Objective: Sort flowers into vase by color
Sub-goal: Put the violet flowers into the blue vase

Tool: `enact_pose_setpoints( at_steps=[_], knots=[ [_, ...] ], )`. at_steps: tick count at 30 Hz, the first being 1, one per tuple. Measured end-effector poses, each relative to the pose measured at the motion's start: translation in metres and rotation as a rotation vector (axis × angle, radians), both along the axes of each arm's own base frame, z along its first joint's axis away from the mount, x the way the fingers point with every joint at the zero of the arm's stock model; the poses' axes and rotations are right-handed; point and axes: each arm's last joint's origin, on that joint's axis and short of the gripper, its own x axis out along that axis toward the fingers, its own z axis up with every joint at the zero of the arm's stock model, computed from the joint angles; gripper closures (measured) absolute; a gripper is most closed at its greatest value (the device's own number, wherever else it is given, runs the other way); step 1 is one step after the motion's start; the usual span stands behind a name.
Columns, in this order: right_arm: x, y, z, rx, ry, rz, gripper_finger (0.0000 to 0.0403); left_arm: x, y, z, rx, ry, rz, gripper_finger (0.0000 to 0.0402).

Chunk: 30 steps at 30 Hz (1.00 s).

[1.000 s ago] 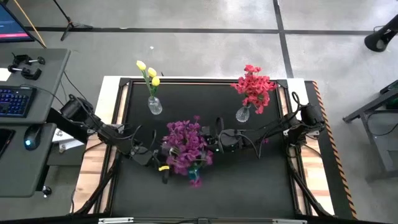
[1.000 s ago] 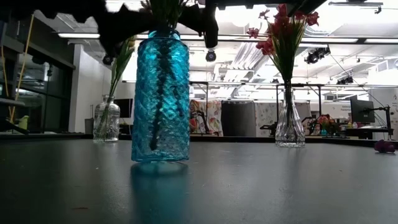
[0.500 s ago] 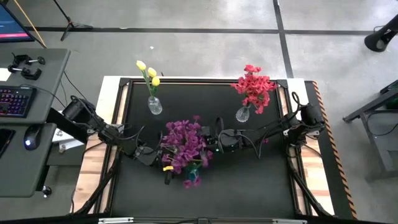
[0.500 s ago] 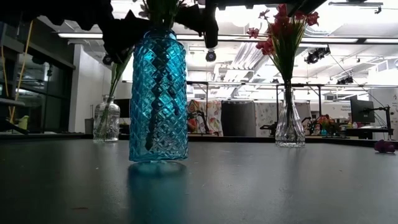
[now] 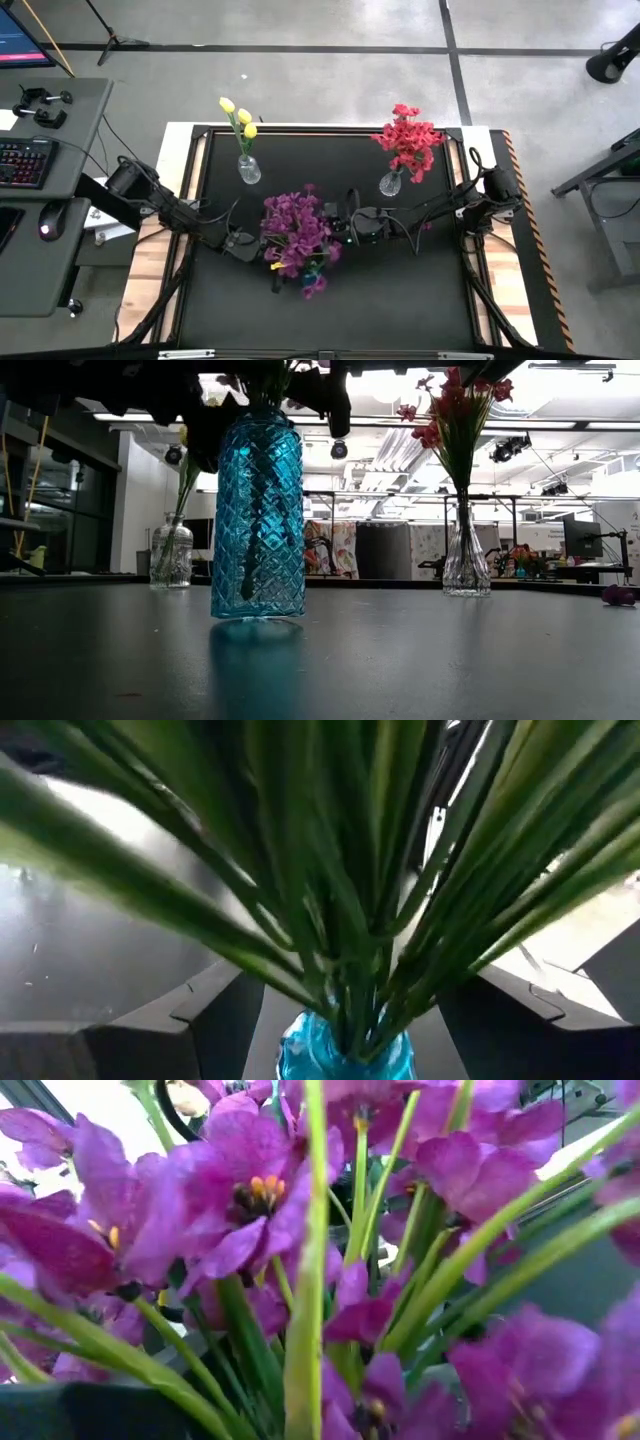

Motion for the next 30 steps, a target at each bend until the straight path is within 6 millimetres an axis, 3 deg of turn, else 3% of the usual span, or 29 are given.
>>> enact_pose_setpoints(
  at_steps=[7, 11, 14, 19, 30],
  knots=[
    [0.000, 0.000, 0.000, -0.001, 0.002, 0.002, 0.0096, 0.016, -0.008, 0.001, 0.060, -0.013, -0.021, 0.0136],
    [0.000, 0.001, 0.000, 0.000, -0.001, 0.005, 0.0096, 0.019, -0.010, -0.001, 0.082, -0.004, -0.015, 0.0168],
    [0.000, 0.000, 0.000, 0.000, 0.001, 0.001, 0.0096, 0.017, -0.012, -0.002, 0.129, 0.004, -0.028, 0.0225],
    [0.000, 0.001, 0.000, 0.004, 0.000, 0.017, 0.0096, 0.016, -0.014, -0.004, 0.172, 0.016, -0.030, 0.0374],
    [0.000, 0.002, 0.004, 0.046, -0.038, 0.029, 0.0096, 0.014, -0.015, -0.006, 0.181, 0.044, 0.000, 0.0391]
  ],
)
